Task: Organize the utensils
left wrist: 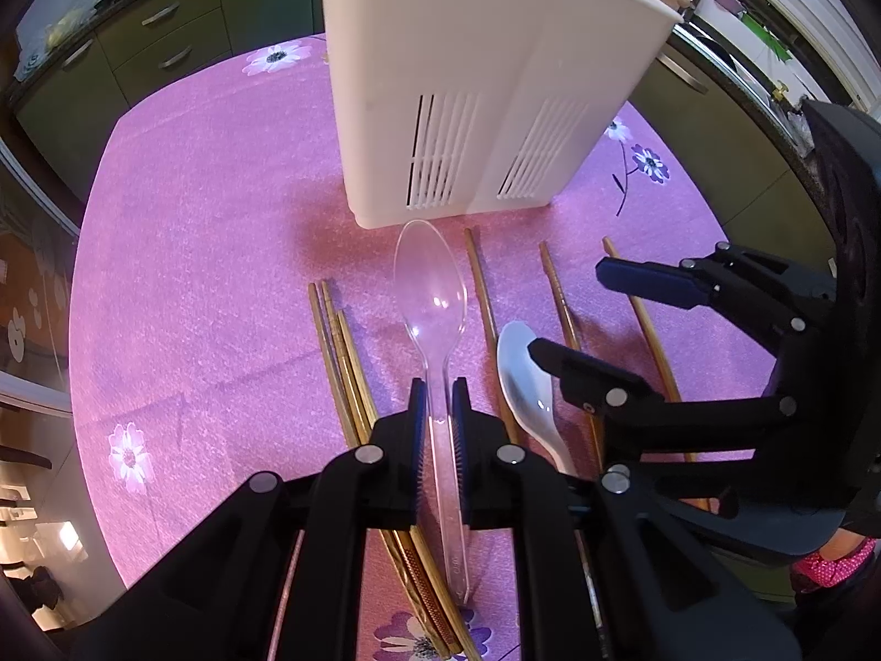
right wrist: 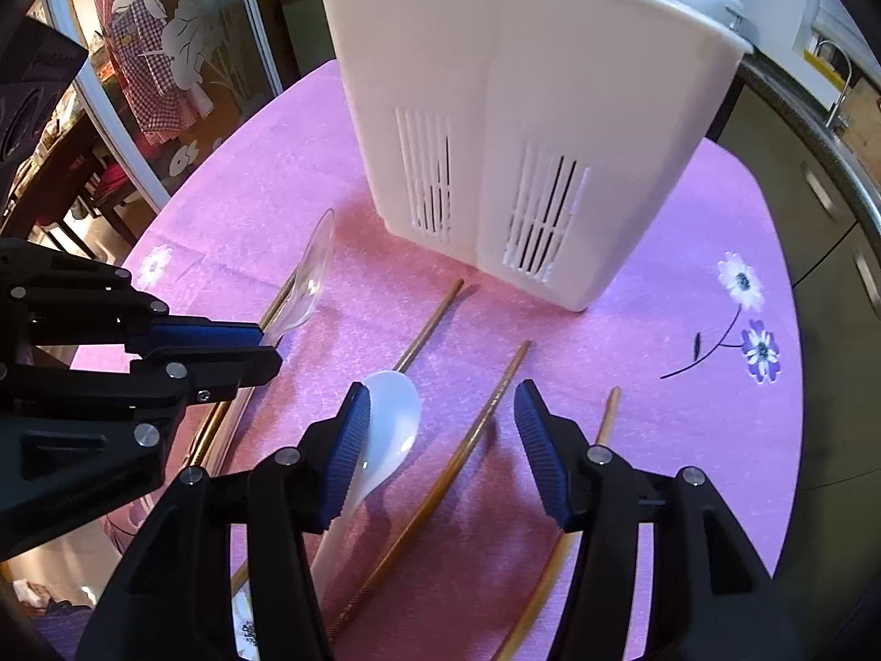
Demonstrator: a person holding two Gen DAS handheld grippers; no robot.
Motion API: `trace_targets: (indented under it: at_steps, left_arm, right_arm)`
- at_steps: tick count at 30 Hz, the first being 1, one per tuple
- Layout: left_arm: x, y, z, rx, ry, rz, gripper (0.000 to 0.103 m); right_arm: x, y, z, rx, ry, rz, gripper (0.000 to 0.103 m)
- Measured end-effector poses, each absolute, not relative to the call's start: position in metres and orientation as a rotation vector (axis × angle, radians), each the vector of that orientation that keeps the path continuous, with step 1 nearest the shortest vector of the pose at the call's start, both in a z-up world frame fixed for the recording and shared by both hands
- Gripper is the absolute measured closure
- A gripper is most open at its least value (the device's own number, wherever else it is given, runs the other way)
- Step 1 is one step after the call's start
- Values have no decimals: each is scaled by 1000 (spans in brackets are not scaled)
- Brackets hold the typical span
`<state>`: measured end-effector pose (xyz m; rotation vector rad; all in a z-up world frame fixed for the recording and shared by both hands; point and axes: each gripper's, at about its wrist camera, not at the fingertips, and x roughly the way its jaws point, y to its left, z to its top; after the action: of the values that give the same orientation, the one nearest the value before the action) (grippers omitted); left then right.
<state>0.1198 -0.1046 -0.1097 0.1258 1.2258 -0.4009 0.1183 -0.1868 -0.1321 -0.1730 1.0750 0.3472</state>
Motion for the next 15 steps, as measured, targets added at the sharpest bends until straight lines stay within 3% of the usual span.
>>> trace_targets:
  at_steps: [7, 11, 12, 15]
  left_arm:
    - [119, -106, -108, 132, 1220, -403, 94]
    - [120, -105, -108, 133, 1219, -404, 94]
    - [120, -105, -107, 133, 1219, -404, 94]
    - [120, -106, -106, 135, 1217, -406, 94]
  right_arm:
    - [116, -191, -126, -196, 1043, 313, 48]
    - [113, -194, -122, -208, 1023, 291, 42]
    - [113, -195, -122, -209, 1017, 287, 40]
    - [111, -196, -118, -214, 994, 271, 20]
